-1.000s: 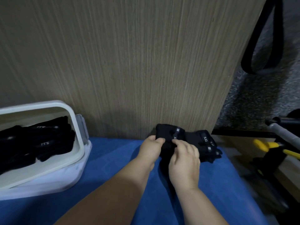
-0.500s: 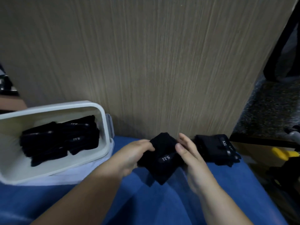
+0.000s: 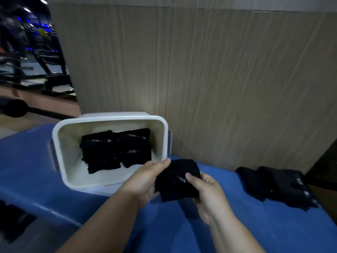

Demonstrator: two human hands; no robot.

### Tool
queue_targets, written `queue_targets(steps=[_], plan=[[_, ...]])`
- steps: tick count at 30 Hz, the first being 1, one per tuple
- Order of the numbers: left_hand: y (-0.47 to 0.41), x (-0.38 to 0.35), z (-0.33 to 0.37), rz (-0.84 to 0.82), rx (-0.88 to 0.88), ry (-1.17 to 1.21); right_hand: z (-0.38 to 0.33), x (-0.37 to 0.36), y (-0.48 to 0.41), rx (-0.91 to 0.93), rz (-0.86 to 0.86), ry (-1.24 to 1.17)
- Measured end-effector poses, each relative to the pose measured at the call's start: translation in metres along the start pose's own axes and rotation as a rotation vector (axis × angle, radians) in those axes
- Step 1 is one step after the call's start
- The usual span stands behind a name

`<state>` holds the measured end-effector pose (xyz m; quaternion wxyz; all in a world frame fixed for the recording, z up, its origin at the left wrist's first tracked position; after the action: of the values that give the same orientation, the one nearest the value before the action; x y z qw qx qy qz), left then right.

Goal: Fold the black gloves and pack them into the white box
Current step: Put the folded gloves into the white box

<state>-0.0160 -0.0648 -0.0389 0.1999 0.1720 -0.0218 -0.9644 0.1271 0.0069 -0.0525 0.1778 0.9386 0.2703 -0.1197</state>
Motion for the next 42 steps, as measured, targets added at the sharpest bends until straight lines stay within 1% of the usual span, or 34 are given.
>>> queue_targets(steps=[2, 5, 8, 11, 13, 16, 18, 20, 22, 24, 29, 33, 35, 37, 38, 39, 41, 42], plan=[[0.004, 0.011, 0.008, 0.004, -0.02, 0.049, 0.002, -0.019, -0.007, 0.018, 0.017, -0.009], [0.007, 0.031, 0.02, 0.088, -0.091, 0.04, 0.001, -0.046, -0.017, 0.042, 0.016, 0.012], [0.009, 0.057, 0.032, 0.251, -0.153, -0.016, 0.0, -0.074, -0.024, 0.047, -0.064, 0.056], [0.006, 0.081, 0.04, 0.348, -0.214, -0.084, -0.001, -0.101, -0.029, 0.041, -0.15, 0.102], [0.006, 0.094, 0.047, 0.39, -0.264, -0.137, -0.002, -0.115, -0.034, 0.062, -0.142, 0.137], [0.007, 0.106, 0.058, 0.459, -0.386, -0.168, -0.006, -0.134, -0.045, 0.104, -0.106, 0.187], [0.008, 0.117, 0.062, 0.553, -0.463, -0.281, -0.01, -0.146, -0.052, 0.147, -0.091, 0.229], [0.009, 0.131, 0.066, 0.681, -0.528, -0.485, -0.017, -0.158, -0.057, 0.182, -0.075, 0.254], [0.01, 0.142, 0.071, 0.767, -0.567, -0.64, -0.022, -0.168, -0.064, 0.191, -0.063, 0.256], [0.007, 0.151, 0.07, 0.769, -0.545, -0.688, -0.025, -0.178, -0.072, 0.182, -0.048, 0.254], [-0.009, 0.167, 0.047, 0.683, -0.396, -0.704, -0.024, -0.208, -0.089, 0.16, -0.018, 0.265], [-0.007, 0.169, 0.049, 0.751, -0.391, -0.556, -0.016, -0.231, -0.097, 0.123, -0.027, 0.28], [-0.007, 0.168, 0.05, 0.783, -0.404, -0.518, -0.016, -0.242, -0.101, 0.06, -0.021, 0.275], [-0.005, 0.166, 0.051, 0.812, -0.394, -0.49, -0.018, -0.252, -0.106, -0.007, -0.04, 0.185], [-0.005, 0.166, 0.05, 0.822, -0.388, -0.48, -0.019, -0.256, -0.109, -0.005, -0.03, 0.189], [-0.005, 0.165, 0.049, 0.824, -0.384, -0.478, -0.019, -0.259, -0.112, 0.034, -0.014, 0.272], [-0.005, 0.166, 0.048, 0.834, -0.387, -0.516, -0.02, -0.261, -0.114, 0.123, 0.057, 0.566], [-0.005, 0.167, 0.047, 0.838, -0.388, -0.547, -0.019, -0.261, -0.115, 0.151, 0.089, 0.673]])
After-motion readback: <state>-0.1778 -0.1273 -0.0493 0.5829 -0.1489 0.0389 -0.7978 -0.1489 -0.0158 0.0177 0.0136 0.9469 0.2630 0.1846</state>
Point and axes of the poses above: each hand's wrist, its own y-axis away from the middle knuckle, its own x-axis out of the back of the hand, z = x × y, the point moved 3 cm from there along -y, towards the middle knuckle, and after that the axes turned 8 degrees about -x, right-handed, at the moved point
